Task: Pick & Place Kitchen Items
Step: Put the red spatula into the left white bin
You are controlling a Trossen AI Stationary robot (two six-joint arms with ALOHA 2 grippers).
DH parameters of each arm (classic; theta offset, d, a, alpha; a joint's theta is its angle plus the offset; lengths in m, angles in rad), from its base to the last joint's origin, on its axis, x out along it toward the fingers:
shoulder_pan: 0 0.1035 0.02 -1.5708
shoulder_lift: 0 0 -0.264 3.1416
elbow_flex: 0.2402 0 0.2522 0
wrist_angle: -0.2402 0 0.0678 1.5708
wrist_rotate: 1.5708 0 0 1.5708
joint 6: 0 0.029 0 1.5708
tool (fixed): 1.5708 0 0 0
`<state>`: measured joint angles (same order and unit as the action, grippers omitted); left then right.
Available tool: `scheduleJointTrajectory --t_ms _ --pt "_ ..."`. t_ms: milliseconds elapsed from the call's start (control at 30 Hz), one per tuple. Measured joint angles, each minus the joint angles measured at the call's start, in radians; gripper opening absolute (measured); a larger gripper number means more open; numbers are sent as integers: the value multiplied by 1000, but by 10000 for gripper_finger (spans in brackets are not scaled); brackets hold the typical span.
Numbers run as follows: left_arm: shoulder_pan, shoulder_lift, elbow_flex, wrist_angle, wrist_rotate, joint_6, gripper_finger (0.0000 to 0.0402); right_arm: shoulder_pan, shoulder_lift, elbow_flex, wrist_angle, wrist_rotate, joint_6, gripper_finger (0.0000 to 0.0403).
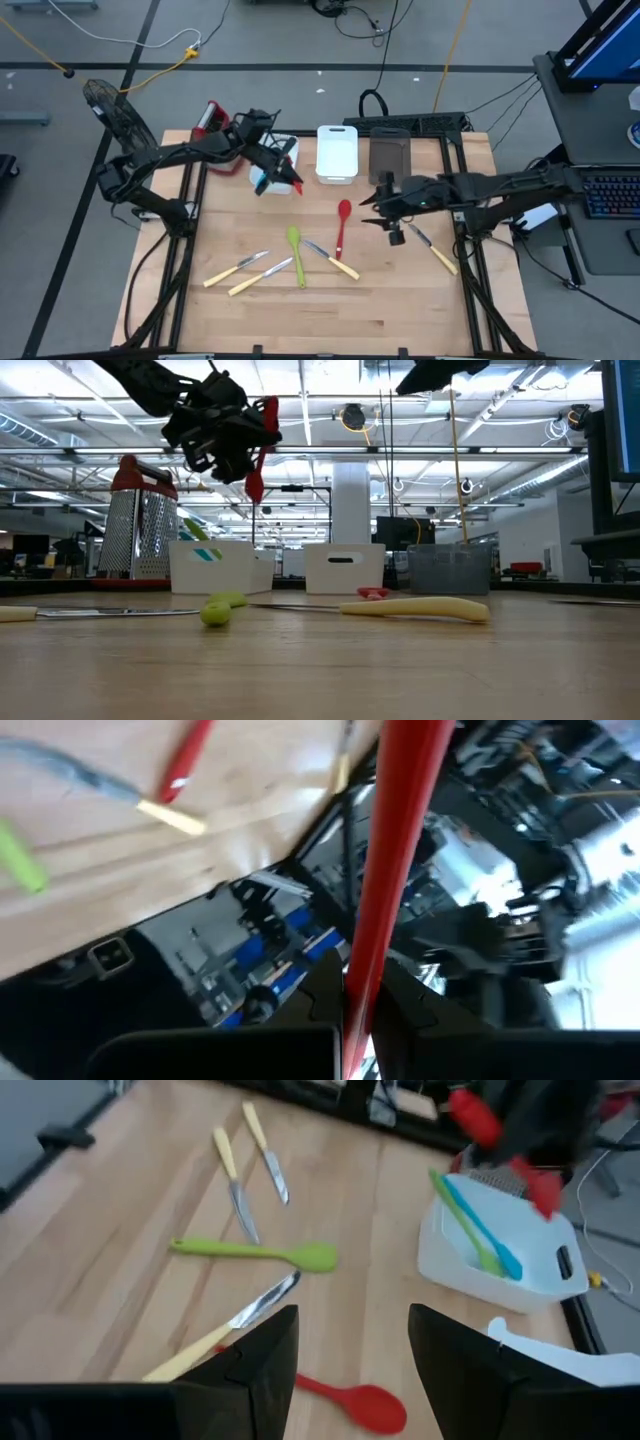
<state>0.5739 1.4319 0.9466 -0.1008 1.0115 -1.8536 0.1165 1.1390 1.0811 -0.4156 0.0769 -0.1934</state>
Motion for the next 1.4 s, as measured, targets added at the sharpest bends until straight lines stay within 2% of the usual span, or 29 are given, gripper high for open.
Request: scheduleJointTrajectory --t_ms 200,333,500,700,1067,1400 --pt "-1 3 0 -135 -33 32 14 0 -104 -104 104 0 30 183" --pt "6 3 0 -163 -71 33 14 0 -131 -128 113 0 36 183" --pt "8 20 -1 -148 -88 25 14 1 -133 -131 112 0 36 183" --pt "-52 3 0 -38 -68 13 14 1 -133 -131 114 0 35 183" --pt "-126 2 93 -30 -123 14 14 1 -133 -131 144 0 46 183" --pt "-73 106 86 -138 -20 107 14 1 -133 -131 157 0 49 183"
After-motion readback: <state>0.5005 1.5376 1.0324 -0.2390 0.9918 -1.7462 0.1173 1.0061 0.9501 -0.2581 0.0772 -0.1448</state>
